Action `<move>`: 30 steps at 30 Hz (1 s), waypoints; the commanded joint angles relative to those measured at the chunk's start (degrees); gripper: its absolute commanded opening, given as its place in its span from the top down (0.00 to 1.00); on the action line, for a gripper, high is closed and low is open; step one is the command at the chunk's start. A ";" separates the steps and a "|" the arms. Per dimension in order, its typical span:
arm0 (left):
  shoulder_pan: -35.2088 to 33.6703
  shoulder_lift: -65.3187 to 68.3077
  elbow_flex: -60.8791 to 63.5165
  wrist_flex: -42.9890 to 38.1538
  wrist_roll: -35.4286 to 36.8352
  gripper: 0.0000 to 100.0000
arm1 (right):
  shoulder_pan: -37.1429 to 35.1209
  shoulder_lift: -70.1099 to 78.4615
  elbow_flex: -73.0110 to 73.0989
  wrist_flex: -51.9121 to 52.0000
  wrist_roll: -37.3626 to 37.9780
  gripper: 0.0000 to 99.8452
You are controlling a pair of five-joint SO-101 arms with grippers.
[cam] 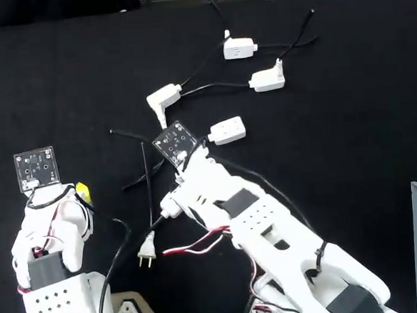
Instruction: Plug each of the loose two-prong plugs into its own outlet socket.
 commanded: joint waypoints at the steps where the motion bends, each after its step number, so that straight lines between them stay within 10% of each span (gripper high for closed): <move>1: -0.48 -0.09 -0.40 -1.23 0.26 0.84 | 1.14 0.13 0.57 -2.81 0.35 0.99; 30: -0.48 -0.09 -0.40 -0.97 0.26 0.84 | 1.32 13.49 -0.84 -8.00 0.35 0.99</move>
